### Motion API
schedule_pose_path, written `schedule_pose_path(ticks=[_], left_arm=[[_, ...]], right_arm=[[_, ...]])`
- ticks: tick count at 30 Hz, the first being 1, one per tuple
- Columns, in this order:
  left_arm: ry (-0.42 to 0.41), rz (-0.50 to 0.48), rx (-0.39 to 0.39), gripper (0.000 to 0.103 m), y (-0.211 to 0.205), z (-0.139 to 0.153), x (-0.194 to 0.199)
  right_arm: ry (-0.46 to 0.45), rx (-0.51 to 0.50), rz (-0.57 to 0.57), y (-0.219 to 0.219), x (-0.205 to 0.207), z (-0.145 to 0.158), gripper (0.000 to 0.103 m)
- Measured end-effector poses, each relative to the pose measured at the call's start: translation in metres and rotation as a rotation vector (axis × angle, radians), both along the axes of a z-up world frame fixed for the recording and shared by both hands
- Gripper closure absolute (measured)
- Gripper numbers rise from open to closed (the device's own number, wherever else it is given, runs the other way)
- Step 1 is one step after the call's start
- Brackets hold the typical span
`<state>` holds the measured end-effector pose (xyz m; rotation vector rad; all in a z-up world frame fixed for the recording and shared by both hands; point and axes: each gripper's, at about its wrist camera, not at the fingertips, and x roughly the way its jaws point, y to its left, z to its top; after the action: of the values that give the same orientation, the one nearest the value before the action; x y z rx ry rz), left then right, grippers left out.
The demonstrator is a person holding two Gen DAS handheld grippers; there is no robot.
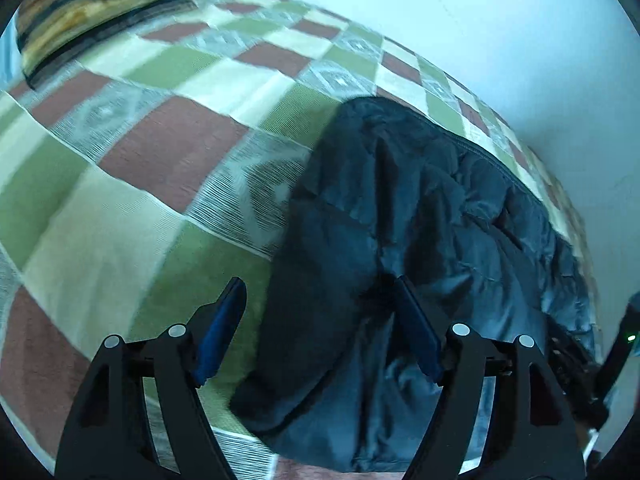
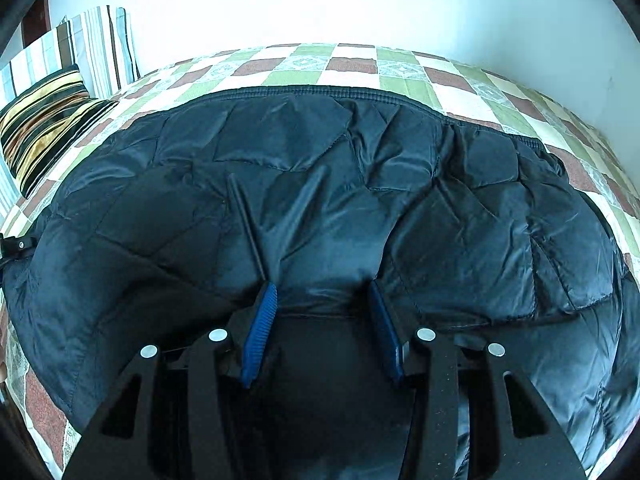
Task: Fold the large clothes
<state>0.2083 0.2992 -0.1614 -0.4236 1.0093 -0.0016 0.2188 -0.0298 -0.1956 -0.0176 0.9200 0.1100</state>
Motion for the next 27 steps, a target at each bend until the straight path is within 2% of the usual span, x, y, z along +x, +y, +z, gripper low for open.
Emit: schedule_pose_path(ticks=[3,7,10,12,15,17,20,27], left_arm=[[0.019,-0.035,-0.063,0.028,-0.005,-0.006,0.002],[0.031,-0.064,-0.047,0.027,-0.015,-0.009,0.006],[0.048,-0.080,-0.069,0.029,-0.017,-0.013,0.012],[0.054,-0.100,-0.066,0.035,-0.020,-0.014,0.017],[0.062,-0.113,-0.070,0.051,-0.021,-0.014,0.023],[0.059,-0.116,-0.063,0.067,-0.021,-0.011,0.023],[0.033,-0.128,-0.028,0.082,-0.025,-0.001,0.019],[-0.037,-0.149,0.049,0.091,-0.039,0.030,0.012]], right_arm=[[-0.003,0.003,0.000,0.000,-0.002,0.000,0.055],[-0.007,0.001,0.000,0.000,-0.002,0.000,0.055],[-0.007,0.000,0.000,0.001,-0.003,0.000,0.055],[-0.006,0.001,-0.001,0.000,-0.002,0.000,0.055],[-0.008,-0.001,0.000,0.000,-0.003,0.000,0.055],[-0.009,-0.001,-0.002,0.001,-0.003,0.001,0.055],[-0.009,-0.001,0.001,0.000,-0.003,0.000,0.055],[-0.009,-0.001,0.001,0.001,-0.004,-0.001,0.055]])
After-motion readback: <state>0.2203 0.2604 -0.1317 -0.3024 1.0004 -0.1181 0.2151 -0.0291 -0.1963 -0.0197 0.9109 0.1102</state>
